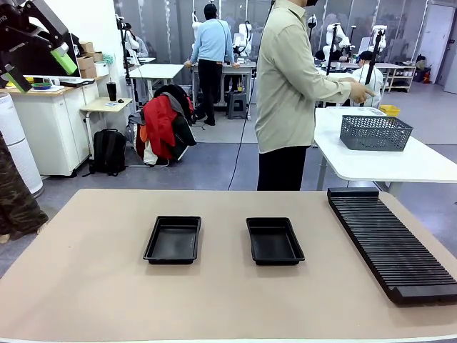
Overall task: Inspect and transfer BCBs to ESD trays.
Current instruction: Pick up the Blank PCB from the PCB Rack and place it in the left ESD tray.
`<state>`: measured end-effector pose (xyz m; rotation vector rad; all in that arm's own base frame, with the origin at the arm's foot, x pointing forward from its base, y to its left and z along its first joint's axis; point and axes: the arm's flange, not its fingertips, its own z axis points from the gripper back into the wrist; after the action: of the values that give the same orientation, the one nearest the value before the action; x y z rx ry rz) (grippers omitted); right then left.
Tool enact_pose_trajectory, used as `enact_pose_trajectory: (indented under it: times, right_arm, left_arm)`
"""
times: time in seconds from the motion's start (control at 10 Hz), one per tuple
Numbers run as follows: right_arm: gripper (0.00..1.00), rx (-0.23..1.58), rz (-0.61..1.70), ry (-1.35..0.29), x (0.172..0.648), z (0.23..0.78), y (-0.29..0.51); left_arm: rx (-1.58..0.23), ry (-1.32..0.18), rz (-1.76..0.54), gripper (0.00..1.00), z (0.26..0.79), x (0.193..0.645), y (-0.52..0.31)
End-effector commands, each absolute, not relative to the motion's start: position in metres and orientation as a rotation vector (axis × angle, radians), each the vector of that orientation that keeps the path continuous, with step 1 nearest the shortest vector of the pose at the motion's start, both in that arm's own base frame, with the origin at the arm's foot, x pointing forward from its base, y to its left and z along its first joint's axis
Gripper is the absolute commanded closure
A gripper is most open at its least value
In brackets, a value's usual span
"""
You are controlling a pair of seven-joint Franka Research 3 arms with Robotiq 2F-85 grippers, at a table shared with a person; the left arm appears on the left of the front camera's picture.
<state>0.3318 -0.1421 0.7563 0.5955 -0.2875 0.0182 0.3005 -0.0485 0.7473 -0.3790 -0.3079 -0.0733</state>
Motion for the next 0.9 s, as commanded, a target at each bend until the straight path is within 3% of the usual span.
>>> enact_pose_trajectory:
  times: [0.0,0.8]
  right_arm:
    - [0.00,0.596,0.020,-0.289,0.3310,0.7567,-0.1420]
    - [0.00,0.596,0.020,-0.289,0.3310,0.7567,-0.1420]
  left_arm:
    - [-0.380,-0.309,-0.072,0.00,0.7471,0.3009,-0.0485]
    - [-0.380,-0.309,-0.072,0.00,0.7471,0.3009,-0.0485]
